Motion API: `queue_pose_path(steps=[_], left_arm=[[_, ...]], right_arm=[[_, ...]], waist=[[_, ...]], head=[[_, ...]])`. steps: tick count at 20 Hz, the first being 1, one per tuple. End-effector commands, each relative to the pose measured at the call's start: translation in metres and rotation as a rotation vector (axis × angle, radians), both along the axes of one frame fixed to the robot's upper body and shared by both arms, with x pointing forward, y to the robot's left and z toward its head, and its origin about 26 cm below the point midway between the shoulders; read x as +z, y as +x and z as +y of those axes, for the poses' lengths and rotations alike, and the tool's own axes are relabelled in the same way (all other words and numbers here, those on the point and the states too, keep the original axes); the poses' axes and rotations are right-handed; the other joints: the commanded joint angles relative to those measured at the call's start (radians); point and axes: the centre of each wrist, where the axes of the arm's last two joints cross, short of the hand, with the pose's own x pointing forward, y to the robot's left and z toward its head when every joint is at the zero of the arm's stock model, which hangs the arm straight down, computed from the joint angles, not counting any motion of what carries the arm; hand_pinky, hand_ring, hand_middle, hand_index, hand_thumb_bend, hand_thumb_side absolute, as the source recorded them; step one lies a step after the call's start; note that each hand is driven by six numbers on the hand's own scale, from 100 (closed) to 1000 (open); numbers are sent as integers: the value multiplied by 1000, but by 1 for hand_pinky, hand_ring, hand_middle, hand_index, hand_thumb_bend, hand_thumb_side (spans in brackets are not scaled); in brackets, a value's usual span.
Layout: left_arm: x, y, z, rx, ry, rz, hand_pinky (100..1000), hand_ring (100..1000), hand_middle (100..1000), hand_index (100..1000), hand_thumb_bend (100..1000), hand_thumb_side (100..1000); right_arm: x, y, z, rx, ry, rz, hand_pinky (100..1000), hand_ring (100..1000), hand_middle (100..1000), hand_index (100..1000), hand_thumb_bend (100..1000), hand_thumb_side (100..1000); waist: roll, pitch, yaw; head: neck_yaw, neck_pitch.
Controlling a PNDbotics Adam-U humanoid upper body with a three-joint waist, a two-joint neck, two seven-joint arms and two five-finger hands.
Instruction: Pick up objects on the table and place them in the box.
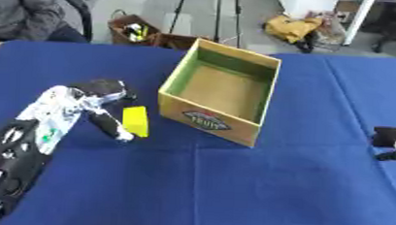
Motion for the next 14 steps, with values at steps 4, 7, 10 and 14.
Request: queue_pose_path(steps=[4, 7, 10, 14], left_arm=[[8, 1, 3, 8, -10, -46, 587, 499, 480, 719, 558, 426], [10, 1, 3, 14, -30, -75, 517, 438, 393, 614, 487, 421], [9, 1, 3, 19, -42, -92, 500, 419, 370, 589, 476, 416], [8, 1, 3, 20, -46, -95, 500, 419, 370, 589, 476, 416]], right_arm=[[8, 2, -3, 0, 0, -25, 615, 721, 662, 785, 100, 978], [8, 2, -3, 0, 0, -25, 615, 721, 662, 785, 100, 978], [8, 2, -3, -1, 0, -25, 615, 721, 662, 785, 100, 978], [8, 2, -3, -1, 0, -25, 615, 721, 662, 785, 100, 978]], waist=[[-2, -12, -1], [-2, -12, 0], [-2, -12, 0], [-2, -12, 0]], head=[[1, -5], [1, -4], [2, -4], [2, -4]])
